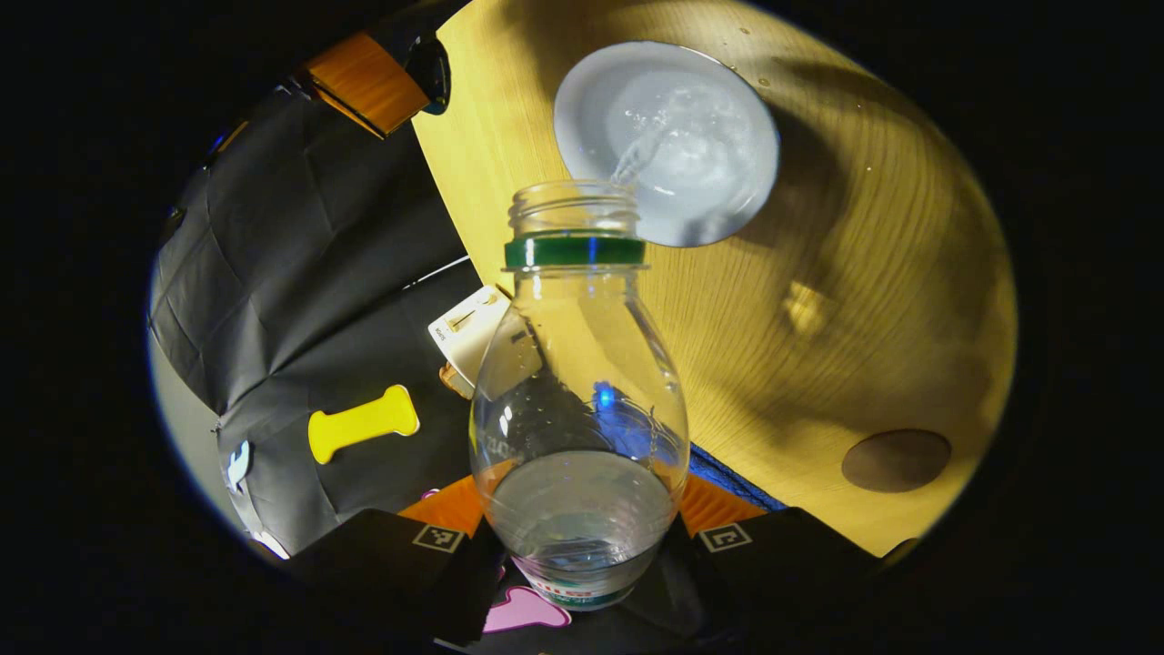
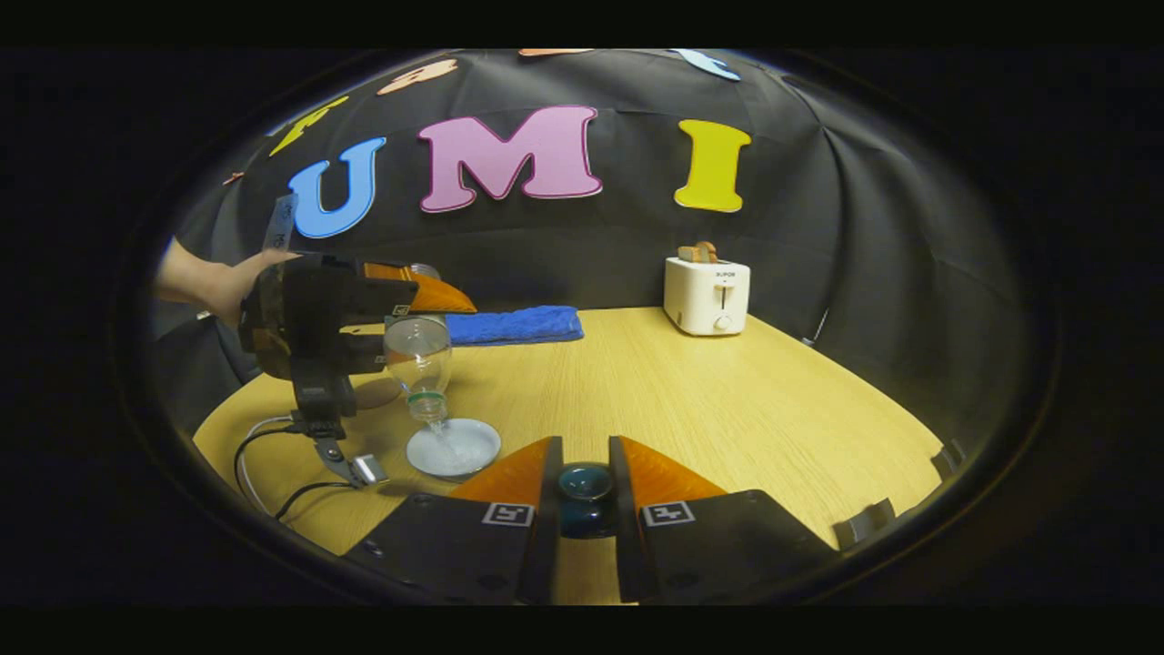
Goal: Open the teacup lid with one hand, grasp the water bottle and pour water into the teacup with the other hand; after pouring, place the water bottle on the coaster and then close the teacup lid.
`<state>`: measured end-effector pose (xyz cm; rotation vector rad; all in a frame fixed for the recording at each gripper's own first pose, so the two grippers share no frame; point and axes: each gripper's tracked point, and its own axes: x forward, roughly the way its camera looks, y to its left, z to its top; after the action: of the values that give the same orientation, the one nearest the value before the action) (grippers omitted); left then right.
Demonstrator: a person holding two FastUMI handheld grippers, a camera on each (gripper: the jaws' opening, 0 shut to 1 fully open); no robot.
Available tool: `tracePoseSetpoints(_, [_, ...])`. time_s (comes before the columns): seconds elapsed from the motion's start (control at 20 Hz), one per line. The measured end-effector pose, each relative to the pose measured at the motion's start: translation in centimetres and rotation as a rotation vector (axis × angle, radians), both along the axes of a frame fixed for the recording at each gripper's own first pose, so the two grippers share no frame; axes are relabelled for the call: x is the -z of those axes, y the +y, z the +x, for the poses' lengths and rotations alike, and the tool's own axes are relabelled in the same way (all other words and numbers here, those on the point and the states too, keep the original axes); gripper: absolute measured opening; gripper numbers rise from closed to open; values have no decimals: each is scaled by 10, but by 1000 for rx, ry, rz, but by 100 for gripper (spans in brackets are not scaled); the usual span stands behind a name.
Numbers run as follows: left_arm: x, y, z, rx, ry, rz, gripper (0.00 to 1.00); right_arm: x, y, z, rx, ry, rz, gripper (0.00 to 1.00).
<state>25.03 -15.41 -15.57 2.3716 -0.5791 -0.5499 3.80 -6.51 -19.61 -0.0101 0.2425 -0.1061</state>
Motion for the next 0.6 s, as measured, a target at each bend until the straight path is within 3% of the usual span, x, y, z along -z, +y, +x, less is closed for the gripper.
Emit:
tracePoseSetpoints(0.15, [-10,-3,-2,14,-12,13,78,-4,1,1,-6,-4,0,24])
tracePoseSetpoints(0.2, [-11,-3,-2,18,-15,23,78,-5,2,1,-8,-5,0,29])
tracePoseSetpoints(0.3, [-13,-4,-1,25,-20,37,78,-6,2,0,-9,-8,2,24])
tracePoseSetpoints(0.6, [-14,-6,-1,40,-17,56,78,-8,3,2,-4,-15,16,29])
